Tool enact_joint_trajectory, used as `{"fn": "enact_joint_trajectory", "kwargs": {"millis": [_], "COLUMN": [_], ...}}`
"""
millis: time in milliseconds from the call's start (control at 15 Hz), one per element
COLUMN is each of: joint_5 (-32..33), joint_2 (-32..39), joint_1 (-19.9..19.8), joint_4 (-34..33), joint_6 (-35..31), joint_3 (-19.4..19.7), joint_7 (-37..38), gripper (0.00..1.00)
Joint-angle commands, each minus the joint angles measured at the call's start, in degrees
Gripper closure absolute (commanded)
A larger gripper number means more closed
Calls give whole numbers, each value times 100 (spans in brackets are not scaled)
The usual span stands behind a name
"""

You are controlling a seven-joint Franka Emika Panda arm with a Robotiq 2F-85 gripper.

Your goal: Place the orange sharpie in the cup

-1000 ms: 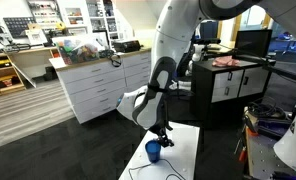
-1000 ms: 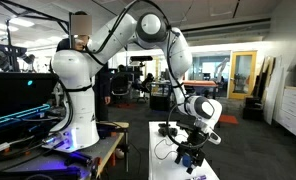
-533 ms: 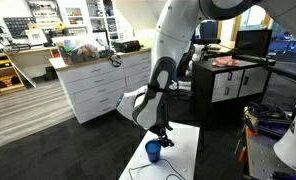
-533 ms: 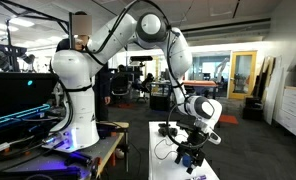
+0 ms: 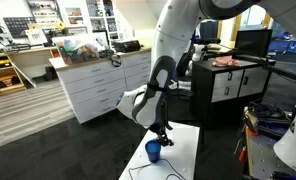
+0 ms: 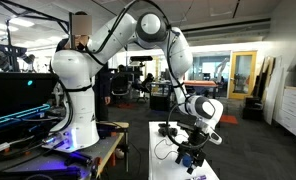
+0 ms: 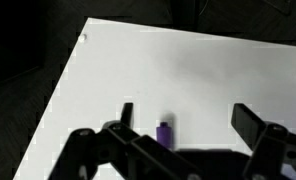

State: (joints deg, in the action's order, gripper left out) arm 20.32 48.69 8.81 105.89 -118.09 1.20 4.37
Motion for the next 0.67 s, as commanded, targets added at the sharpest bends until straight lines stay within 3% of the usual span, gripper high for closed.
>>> {"fn": "enact_joint_trajectory", "kwargs": {"millis": [0, 400, 600], "joint_5": [-138, -117, -1], "joint_2": [-204, -368, -453], "joint_1": [-146, -308, -396], "joint_4": [62, 249, 451], "joint_6": [106, 17, -379], "joint_3": [-6, 30, 73], "joint_7": [-188, -328, -381], "gripper": [0, 0, 0]}}
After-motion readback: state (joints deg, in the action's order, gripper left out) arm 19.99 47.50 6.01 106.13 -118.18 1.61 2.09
